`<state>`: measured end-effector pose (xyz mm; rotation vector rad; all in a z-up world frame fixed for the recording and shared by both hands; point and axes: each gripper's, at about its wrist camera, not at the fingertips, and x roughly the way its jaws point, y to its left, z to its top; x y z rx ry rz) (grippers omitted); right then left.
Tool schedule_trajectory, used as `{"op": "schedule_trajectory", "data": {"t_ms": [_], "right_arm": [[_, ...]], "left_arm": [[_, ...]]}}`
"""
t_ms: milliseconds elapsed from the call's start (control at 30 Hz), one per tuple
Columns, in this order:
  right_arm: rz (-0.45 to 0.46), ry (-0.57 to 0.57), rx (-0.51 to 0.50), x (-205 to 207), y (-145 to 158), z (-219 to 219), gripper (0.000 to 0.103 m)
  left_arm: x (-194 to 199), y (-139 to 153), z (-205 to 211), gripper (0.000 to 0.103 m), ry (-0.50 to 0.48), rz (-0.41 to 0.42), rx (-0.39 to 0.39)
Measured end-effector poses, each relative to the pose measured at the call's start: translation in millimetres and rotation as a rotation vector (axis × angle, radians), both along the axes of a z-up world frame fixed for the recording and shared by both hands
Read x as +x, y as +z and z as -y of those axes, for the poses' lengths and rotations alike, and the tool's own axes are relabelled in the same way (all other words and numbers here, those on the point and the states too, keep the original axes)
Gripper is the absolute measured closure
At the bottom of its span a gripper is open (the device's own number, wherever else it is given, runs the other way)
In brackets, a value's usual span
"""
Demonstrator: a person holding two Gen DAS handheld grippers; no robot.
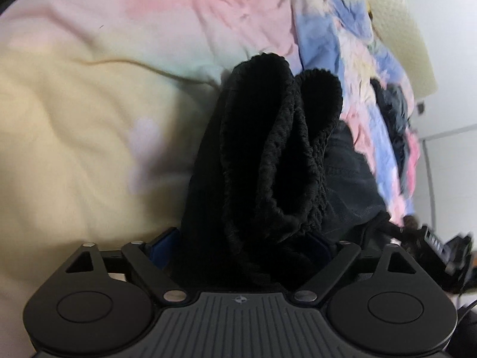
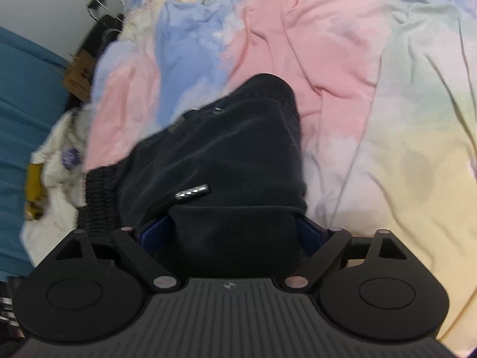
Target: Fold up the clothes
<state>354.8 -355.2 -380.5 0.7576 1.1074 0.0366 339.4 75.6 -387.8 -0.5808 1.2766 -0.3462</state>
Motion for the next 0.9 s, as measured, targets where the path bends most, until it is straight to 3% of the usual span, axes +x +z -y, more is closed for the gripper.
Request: {"op": "schedule_trajectory", "data": {"t_ms": [133,200,367,533,900], "right_arm": [[-0.019,0.021,-0.091,3.7,4.0,-12.8,0.043],[-0.032,0.057,-0.148,5.4,9.0,-20.6,0.05],[-0.037,0.081,-0.227,7.6,27.0,-33.8,0.066],[0.035,0.096,-0.277,-3.0,60.8,-44.3,0.073],[0.154,0.105,-0.175,-46.7,123.1,-20.8,0.077]], "left_arm": [[5.6,7.5,10.2,0.04,-0.048,-0.003,0.054],[6.9,15.5,19.3,0.049,-0.07,0.007,0.099],[6.0,38.9,35.5,0.061,-0.086,0.045,0.164],[-3.0,72.6,44.0,0.066,-0.054,0.101,0.163],[-69.8,155.7,62.8,0.067,0.047,0.193,0.182]]}}
